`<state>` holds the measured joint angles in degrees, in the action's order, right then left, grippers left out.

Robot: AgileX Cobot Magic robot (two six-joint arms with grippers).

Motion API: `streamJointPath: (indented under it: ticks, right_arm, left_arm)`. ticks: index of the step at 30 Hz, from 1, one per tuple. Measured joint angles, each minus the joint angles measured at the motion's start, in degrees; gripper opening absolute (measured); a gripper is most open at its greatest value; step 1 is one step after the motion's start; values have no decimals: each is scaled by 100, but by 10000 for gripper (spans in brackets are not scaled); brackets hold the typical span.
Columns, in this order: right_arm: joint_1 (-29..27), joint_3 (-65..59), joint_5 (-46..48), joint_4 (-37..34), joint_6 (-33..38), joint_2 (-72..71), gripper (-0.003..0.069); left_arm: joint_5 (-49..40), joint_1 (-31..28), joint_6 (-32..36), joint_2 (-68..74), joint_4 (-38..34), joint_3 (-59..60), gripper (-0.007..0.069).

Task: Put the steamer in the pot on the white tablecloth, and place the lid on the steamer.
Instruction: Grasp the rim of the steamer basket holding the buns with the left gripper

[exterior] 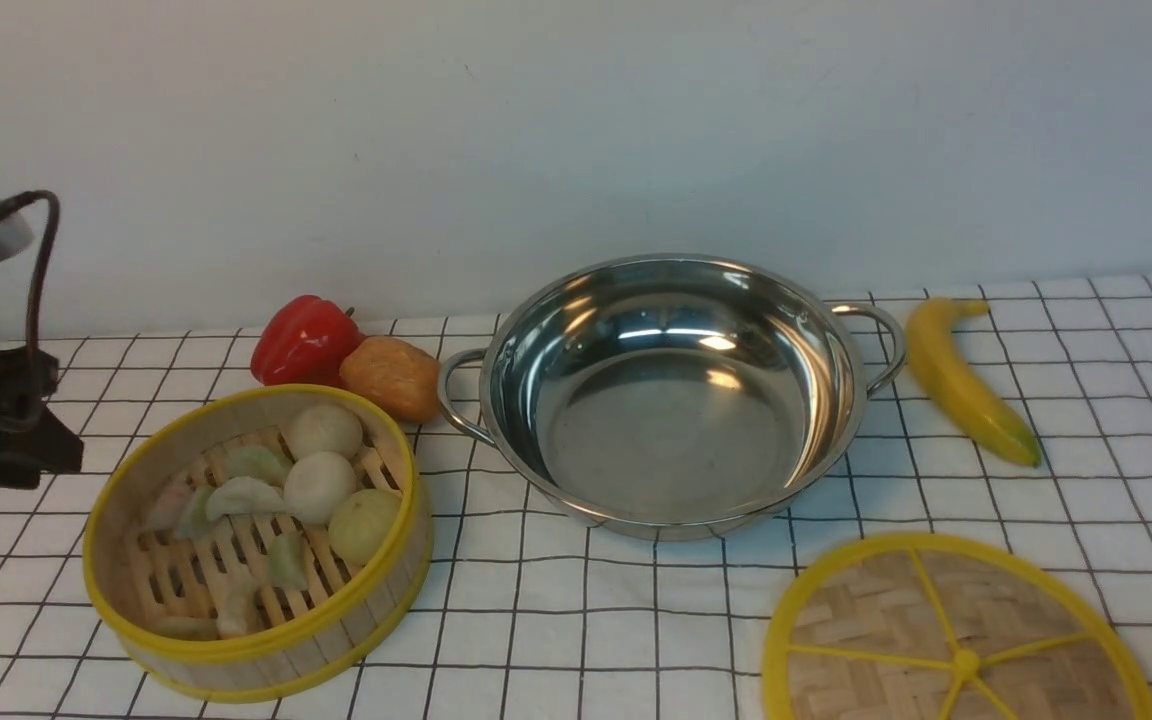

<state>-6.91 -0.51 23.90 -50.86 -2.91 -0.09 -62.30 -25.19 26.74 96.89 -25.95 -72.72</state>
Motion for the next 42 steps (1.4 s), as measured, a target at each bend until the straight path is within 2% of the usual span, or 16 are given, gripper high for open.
streamJointPath:
  ticks: [7, 15, 23, 27, 30, 42]
  right_arm:
    - [0, 0, 348, -685, 651, 0, 240]
    - [0, 0, 486, -976, 1047, 0, 240]
    - [0, 0, 486, -1024, 1088, 0, 240]
    - [0, 0, 486, -1024, 1088, 0, 240]
    - [0, 0, 486, -1024, 1088, 0, 240]
    - [0, 0, 486, -1024, 1088, 0, 240]
  left_arm:
    - [128, 7, -162, 561, 358, -484, 243]
    - [138, 11, -344, 775, 533, -507, 243]
    - [144, 403, -525, 887, 891, -518, 243]
    - [156, 653, -902, 955, 1384, -518, 243]
    - [232, 832, -1384, 991, 2014, -518, 243]
    - [329, 902, -1558, 1144, 2090, -518, 243]
